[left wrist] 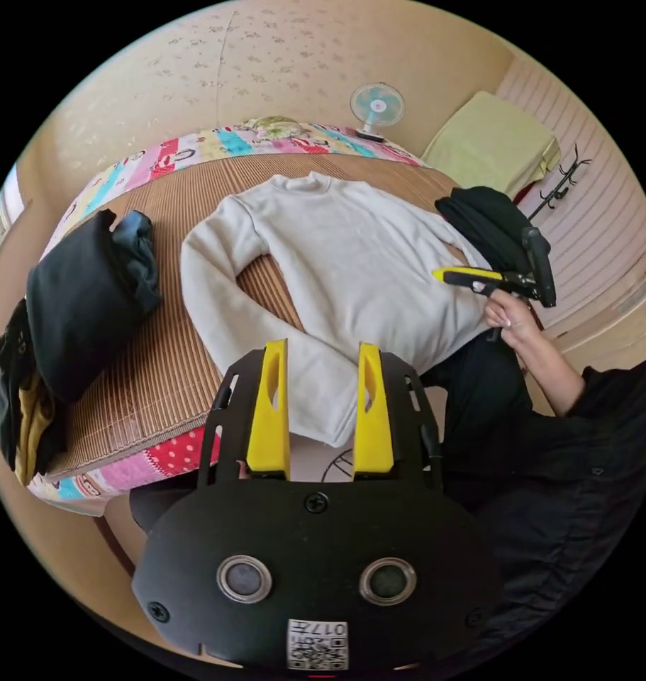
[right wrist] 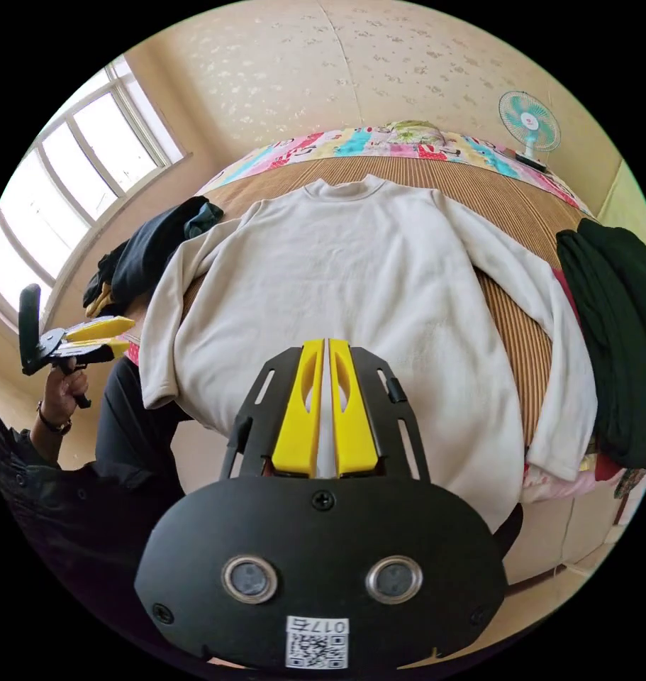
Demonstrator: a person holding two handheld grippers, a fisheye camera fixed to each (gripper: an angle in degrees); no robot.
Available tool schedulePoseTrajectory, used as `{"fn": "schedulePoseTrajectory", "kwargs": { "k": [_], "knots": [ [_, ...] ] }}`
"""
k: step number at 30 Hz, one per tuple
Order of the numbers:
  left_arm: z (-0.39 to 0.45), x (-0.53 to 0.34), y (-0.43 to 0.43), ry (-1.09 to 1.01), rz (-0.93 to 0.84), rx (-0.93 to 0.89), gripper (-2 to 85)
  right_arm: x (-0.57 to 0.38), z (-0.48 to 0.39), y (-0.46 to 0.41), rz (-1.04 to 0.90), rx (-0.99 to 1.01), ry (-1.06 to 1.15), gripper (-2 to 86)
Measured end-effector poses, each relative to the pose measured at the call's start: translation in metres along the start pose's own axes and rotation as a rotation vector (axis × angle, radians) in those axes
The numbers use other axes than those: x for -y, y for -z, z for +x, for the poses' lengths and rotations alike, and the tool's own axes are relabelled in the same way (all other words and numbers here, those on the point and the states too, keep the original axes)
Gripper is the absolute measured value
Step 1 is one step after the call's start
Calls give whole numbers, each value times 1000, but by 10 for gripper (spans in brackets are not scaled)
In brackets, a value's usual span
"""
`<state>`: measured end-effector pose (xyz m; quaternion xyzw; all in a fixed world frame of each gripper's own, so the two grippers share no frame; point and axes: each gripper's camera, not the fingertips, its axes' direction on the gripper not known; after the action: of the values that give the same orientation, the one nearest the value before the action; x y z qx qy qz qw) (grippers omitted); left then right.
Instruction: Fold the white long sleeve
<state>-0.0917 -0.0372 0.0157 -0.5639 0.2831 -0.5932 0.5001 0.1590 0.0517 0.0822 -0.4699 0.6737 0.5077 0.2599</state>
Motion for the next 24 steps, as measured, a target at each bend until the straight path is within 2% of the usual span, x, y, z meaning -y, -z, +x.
{"fn": "schedulePoseTrajectory", "kwargs": {
  "k": [1,3,5,6,9,11,12,14,16,17,20,22,24],
  "knots": [
    [7,-3,-13,-47,-61,-34,149,2,-1,-2,8,23,6,21],
    [18,-8,-35,-96,-146,8,154,10,-5,-13,-36,26,14,23],
    [26,-15,-63,-114,-220,192,132,19,-18,-27,-85,2,72,26],
    [26,-16,-64,-111,-216,224,122,21,-22,-30,-94,-8,93,26],
    [9,-15,-39,-39,-228,167,64,32,-34,-38,-146,-80,148,30],
    [-34,-29,25,64,4,-86,51,39,-36,-21,-85,-53,176,36],
    [-48,-35,42,90,77,-150,50,41,-35,-16,-63,-45,186,39],
    [-113,-71,112,227,408,-364,51,50,-29,-8,-13,-44,235,50],
    [-160,-106,149,330,620,-458,51,55,-23,-15,-28,-6,273,60],
    [-184,-126,165,381,703,-474,51,58,-21,-24,-49,74,297,66],
    [-220,-157,189,457,759,-386,51,60,-35,-59,-93,285,364,75],
    [-233,-158,195,460,757,-355,51,62,-52,-95,-207,330,351,79],
    [-243,-150,201,459,759,-360,51,61,-66,-96,-119,307,331,79]
  ]
}}
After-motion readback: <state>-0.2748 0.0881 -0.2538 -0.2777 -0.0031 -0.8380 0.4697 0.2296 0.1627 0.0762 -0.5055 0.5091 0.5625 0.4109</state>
